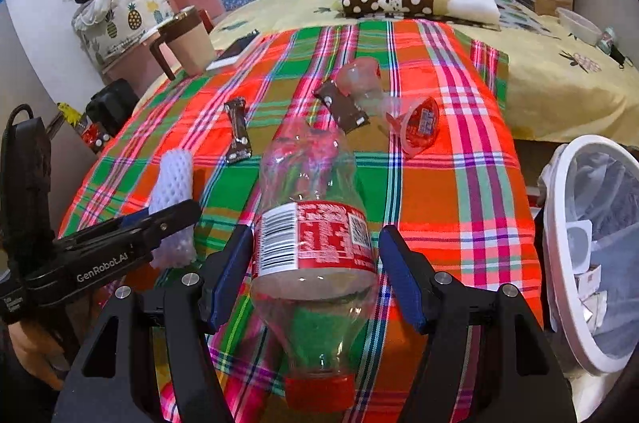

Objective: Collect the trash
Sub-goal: 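Grasp the white foam net with the left tool while the right tool grasps the clear red-capped bottle, then carry foam net and bottle over the wastebasket and open both tools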

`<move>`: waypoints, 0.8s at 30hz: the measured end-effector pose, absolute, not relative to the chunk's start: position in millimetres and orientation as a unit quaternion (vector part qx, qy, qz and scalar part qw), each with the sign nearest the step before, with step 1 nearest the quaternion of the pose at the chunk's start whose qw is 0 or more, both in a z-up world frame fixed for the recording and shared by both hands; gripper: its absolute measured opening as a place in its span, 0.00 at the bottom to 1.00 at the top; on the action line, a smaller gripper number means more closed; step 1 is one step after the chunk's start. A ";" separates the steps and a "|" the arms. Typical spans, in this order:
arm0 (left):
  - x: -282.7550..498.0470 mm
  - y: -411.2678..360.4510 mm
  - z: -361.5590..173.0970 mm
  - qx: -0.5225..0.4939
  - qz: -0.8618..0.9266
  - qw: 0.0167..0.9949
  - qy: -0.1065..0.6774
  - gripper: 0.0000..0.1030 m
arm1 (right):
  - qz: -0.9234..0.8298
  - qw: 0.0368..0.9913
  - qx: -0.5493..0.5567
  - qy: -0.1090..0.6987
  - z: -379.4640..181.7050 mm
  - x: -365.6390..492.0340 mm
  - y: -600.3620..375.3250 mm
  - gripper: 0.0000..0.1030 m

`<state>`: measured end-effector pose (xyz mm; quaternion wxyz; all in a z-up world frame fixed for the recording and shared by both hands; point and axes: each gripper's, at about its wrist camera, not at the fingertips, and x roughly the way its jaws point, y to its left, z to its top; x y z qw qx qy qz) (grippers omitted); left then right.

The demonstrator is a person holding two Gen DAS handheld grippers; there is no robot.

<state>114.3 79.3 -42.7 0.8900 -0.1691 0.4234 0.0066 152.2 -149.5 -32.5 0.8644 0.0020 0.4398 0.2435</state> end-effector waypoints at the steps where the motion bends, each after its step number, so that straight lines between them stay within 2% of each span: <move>1: 115.7 77.0 -43.6 -0.165 0.005 0.891 0.422 0.41 | 0.243 0.863 0.003 0.442 -32.8 152.2 -151.1 0.65; 8: 113.5 58.8 -37.6 -0.130 -0.025 0.903 0.409 0.39 | 0.239 0.867 0.025 0.437 -30.0 146.2 -164.7 0.63; 10: 113.0 52.3 -35.6 -0.112 -0.029 0.906 0.408 0.30 | 0.237 0.870 0.031 0.431 -27.8 144.9 -168.1 0.63; 13: 109.9 44.5 -31.8 -0.097 -0.040 0.908 0.405 0.26 | 0.234 0.876 0.037 0.421 -23.2 141.5 -174.3 0.63; 24: 104.6 20.2 -12.7 -0.075 -0.070 0.914 0.393 0.24 | 0.212 0.894 0.054 0.390 -10.5 134.0 -201.3 0.63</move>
